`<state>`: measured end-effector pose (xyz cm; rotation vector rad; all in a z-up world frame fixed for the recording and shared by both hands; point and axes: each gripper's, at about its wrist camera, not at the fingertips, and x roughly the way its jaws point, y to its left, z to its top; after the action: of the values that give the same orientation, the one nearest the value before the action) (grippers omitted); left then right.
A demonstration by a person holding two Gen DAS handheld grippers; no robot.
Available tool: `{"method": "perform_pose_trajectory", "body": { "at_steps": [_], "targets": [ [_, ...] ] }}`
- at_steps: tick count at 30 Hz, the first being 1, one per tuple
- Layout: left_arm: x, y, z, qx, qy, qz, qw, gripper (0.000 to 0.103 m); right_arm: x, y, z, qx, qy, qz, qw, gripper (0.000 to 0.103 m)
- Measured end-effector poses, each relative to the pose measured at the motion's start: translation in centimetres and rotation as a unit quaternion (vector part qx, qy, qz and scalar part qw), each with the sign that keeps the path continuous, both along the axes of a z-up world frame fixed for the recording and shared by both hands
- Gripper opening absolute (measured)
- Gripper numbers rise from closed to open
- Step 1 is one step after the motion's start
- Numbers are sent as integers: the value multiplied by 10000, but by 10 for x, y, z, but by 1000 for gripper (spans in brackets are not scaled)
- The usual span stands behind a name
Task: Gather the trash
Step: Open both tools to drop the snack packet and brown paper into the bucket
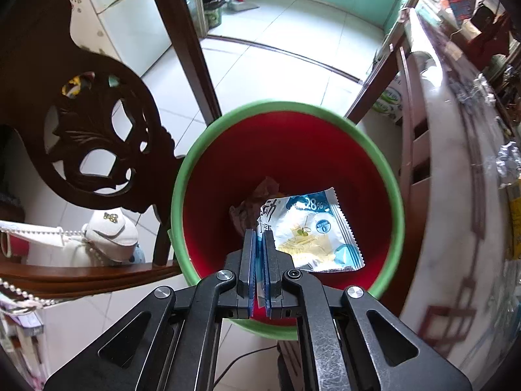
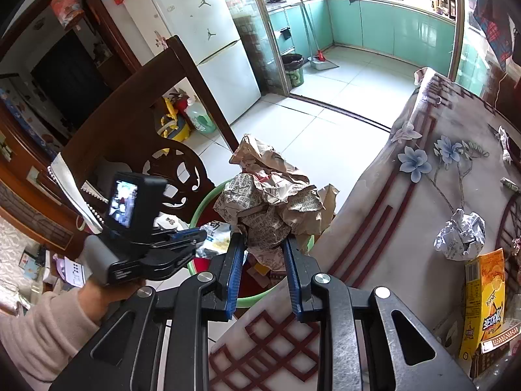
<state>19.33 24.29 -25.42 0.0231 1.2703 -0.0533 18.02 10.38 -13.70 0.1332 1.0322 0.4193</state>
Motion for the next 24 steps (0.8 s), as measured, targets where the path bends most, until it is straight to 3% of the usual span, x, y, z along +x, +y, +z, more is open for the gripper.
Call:
{"method": "perform_pose_trajectory", "body": {
  "at_steps": [5, 6, 7, 9, 11, 16, 18, 24],
  "targets": [
    [10, -3, -21, 197, 138, 19, 9997, 4, 2, 6, -2, -14, 70, 66, 10000, 22],
    [12, -5, -25, 259, 166, 13, 9995, 10, 2, 8, -2, -19, 78, 84, 9999, 22],
    [12, -5, -26, 283, 190, 12, 9994, 16, 3, 9, -3, -21, 90, 107, 9999, 22],
    [11, -6, -25, 287, 132, 54, 9995, 52, 5, 12, -6, -4, 110, 142, 9998, 22],
    [6, -4, -17, 271, -33, 120, 9996, 67, 9, 16, -10, 32, 134, 164, 9998, 22],
    [-1, -1, -9, 251, -79, 142, 9996, 70, 17, 27, -18, -45, 165, 154, 9997, 28],
    [-5, -1, -6, 286, -111, 98, 9995, 71, 18, 29, -21, -40, 181, 153, 9997, 35],
    [-13, 2, 1, 225, -183, 157, 9995, 71, 15, 29, -20, 29, 196, 124, 9997, 40]
  ]
}}
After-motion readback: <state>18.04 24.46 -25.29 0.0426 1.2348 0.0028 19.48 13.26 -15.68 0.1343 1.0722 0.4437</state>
